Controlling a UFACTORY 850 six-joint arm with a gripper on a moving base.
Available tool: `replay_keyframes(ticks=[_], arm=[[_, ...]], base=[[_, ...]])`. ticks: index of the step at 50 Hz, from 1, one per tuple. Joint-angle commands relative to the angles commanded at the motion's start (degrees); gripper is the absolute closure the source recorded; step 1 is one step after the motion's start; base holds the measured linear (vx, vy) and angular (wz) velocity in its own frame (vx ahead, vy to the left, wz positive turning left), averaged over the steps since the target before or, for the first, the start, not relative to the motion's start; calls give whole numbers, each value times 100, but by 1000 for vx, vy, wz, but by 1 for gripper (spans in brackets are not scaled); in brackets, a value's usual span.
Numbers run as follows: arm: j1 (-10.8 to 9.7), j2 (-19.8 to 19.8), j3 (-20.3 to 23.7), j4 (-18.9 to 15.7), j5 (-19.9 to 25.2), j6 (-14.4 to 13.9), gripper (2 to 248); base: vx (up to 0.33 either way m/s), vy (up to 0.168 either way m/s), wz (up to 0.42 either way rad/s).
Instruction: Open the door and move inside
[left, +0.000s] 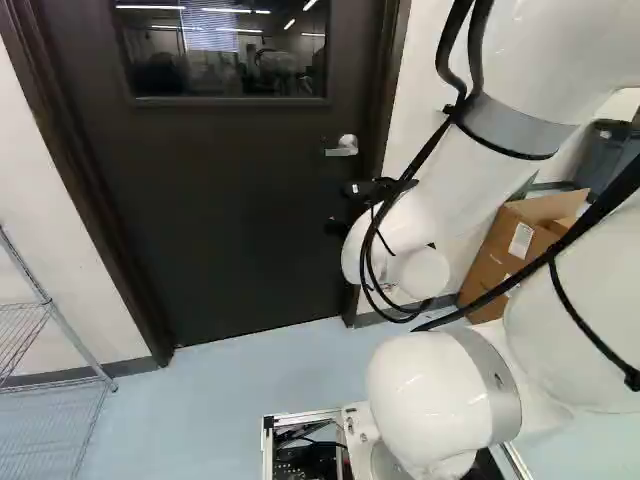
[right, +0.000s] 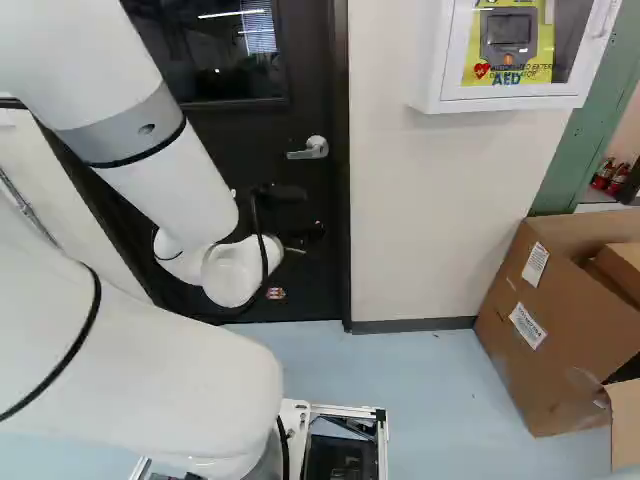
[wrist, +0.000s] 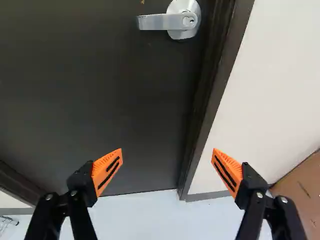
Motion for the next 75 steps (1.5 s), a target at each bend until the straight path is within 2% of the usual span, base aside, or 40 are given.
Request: replay_keyframes(ticks=[31, 51, 75], arm=[[0, 0, 0, 0, 0, 0, 3], [0, -17, -15, 0, 0, 0, 3], [0, -42, -265, 0, 0, 0, 3]], base=[[81, 159, -183], [1, 6, -1], [0, 0, 0]])
